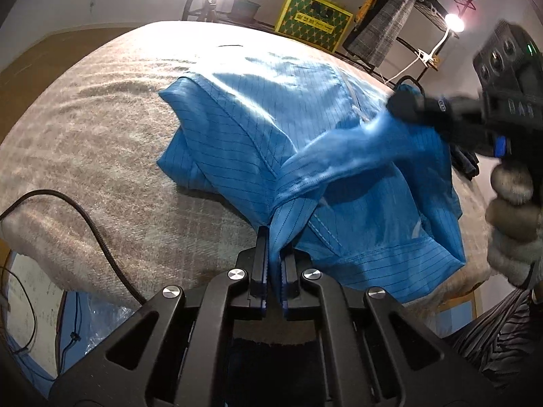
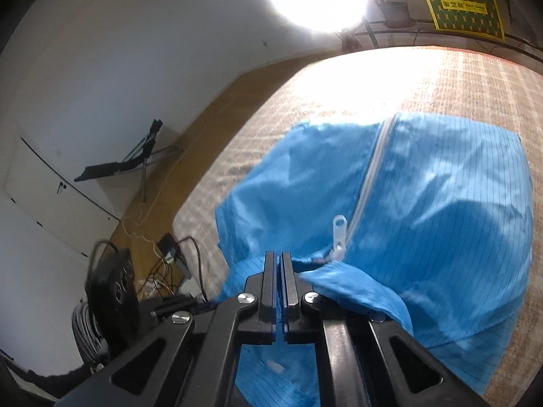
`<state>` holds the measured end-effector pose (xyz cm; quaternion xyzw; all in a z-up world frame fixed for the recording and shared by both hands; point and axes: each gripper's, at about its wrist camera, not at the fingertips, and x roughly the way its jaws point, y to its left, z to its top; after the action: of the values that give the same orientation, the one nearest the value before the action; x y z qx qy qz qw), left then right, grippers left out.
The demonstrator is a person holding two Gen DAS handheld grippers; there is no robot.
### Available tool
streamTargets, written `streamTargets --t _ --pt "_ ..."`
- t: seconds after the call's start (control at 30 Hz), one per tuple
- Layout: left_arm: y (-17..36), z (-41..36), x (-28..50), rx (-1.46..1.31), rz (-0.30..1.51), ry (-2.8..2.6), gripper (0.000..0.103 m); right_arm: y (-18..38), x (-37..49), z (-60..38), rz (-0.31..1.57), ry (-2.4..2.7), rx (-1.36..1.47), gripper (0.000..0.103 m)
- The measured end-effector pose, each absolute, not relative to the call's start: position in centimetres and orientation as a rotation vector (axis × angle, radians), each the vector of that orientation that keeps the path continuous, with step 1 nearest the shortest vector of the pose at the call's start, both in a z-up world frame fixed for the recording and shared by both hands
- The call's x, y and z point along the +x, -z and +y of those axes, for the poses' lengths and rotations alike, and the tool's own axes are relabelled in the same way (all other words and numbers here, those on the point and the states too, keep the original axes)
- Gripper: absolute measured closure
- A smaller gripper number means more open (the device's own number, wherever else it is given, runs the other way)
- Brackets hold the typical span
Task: Fold large clothes
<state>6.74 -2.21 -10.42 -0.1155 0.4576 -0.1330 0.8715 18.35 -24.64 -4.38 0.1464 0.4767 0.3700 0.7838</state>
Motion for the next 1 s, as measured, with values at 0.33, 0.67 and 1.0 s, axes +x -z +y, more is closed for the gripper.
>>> streamTargets --t 0.33,0.67,1.0 --pt "9.1 -2.6 6.8 -0.231 0.927 0.287 0.101 3.2 19.2 -24.5 1.025 -0.791 0.307 0.098" --pt "8.2 -3.1 6.6 -0.193 0.900 0.295 0.100 6.5 17.0 -25.7 1.187 -0.766 0.320 0.049" --pt "7.6 -4.7 6.7 -0.085 0.868 0.231 0.094 6.4 18.3 -25.2 1.174 -0.872 0.513 0.102"
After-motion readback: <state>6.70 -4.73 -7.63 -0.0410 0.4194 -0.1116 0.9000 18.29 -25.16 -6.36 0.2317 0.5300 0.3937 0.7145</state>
